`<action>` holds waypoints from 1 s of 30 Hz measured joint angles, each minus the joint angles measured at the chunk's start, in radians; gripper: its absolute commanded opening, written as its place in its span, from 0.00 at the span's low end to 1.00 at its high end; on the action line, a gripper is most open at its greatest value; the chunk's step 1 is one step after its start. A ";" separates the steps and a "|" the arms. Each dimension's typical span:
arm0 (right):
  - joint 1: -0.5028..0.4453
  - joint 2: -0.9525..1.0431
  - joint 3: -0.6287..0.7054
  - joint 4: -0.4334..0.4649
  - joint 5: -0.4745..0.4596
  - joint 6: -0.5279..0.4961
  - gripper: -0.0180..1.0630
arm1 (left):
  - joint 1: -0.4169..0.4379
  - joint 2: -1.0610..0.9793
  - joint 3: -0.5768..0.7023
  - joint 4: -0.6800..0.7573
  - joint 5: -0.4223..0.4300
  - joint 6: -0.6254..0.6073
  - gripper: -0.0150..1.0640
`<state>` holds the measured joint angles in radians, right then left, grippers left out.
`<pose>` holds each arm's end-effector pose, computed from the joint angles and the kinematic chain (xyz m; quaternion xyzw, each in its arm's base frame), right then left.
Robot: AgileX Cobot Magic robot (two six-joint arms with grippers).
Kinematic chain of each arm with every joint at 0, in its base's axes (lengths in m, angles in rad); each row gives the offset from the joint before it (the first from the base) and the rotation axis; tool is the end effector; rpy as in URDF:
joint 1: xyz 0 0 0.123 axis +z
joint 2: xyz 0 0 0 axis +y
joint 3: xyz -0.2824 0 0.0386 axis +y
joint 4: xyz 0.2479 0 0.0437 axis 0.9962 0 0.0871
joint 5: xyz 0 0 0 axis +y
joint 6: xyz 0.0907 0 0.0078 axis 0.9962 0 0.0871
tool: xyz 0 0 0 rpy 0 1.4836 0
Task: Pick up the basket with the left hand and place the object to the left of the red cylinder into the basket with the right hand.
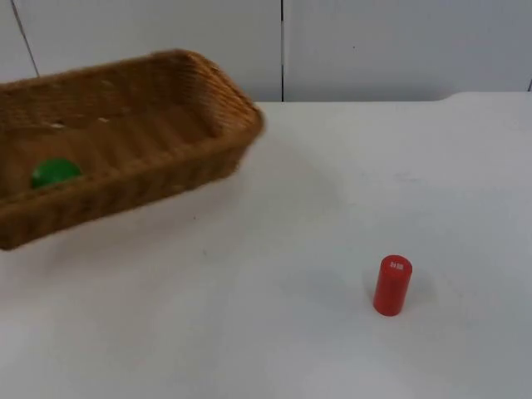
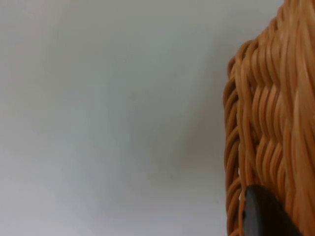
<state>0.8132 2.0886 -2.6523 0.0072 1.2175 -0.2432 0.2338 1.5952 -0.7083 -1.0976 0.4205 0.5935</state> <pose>0.2993 0.3174 0.4697 -0.4422 0.7568 0.1387 0.4608 0.2817 0.0330 0.1684 -0.2745 0.9038 -0.2082 0.2539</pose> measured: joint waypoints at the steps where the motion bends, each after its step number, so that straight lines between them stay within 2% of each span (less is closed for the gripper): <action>1: 0.000 -0.008 0.000 -0.007 0.000 0.000 0.99 | -0.034 0.026 0.000 -0.016 -0.025 0.003 0.01; 4: 0.000 -0.023 0.000 -0.007 0.000 0.004 0.99 | -0.133 0.111 0.000 -0.059 -0.103 0.020 0.01; 9: 0.000 -0.028 0.000 -0.019 0.001 0.015 0.99 | -0.184 0.223 0.000 -0.131 -0.162 0.078 0.01; 11: 0.000 -0.028 0.000 -0.025 0.002 0.016 0.99 | -0.187 0.257 0.000 -0.194 -0.169 0.136 0.09; 12: 0.000 -0.028 0.000 -0.025 0.002 0.016 0.99 | -0.187 0.257 0.000 -0.194 -0.169 0.136 0.17; 13: 0.000 -0.028 0.000 -0.025 0.005 0.016 0.99 | -0.187 0.268 0.000 -0.215 -0.169 0.157 0.17; 15: 0.000 -0.028 0.000 -0.025 0.007 0.017 0.99 | -0.187 0.280 0.000 -0.238 -0.171 0.189 0.39; 18: 0.000 -0.028 0.000 -0.025 0.007 0.019 0.99 | -0.187 0.280 0.000 -0.248 -0.171 0.207 0.82; 19: 0.000 -0.028 0.000 -0.025 0.007 0.019 0.99 | -0.187 0.280 0.000 -0.248 -0.171 0.216 0.82; 20: 0.000 -0.028 0.000 -0.025 0.007 0.019 0.99 | -0.187 0.280 0.000 -0.248 -0.171 0.220 0.94; 21: 0.000 -0.028 0.000 -0.025 0.007 0.019 0.99 | -0.187 0.278 0.000 -0.248 -0.171 0.225 0.99; 26: 0.000 -0.034 0.000 -0.025 0.007 0.019 0.99 | -0.179 0.210 0.000 -0.218 -0.161 0.247 0.99; 30: 0.000 -0.064 0.000 -0.030 0.007 0.026 0.99 | -0.150 0.081 0.001 -0.175 -0.115 0.252 0.99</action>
<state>0.8132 2.0242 -2.6523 -0.0223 1.2241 -0.2172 0.0833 1.6766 -0.7078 -1.2724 0.3057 0.8451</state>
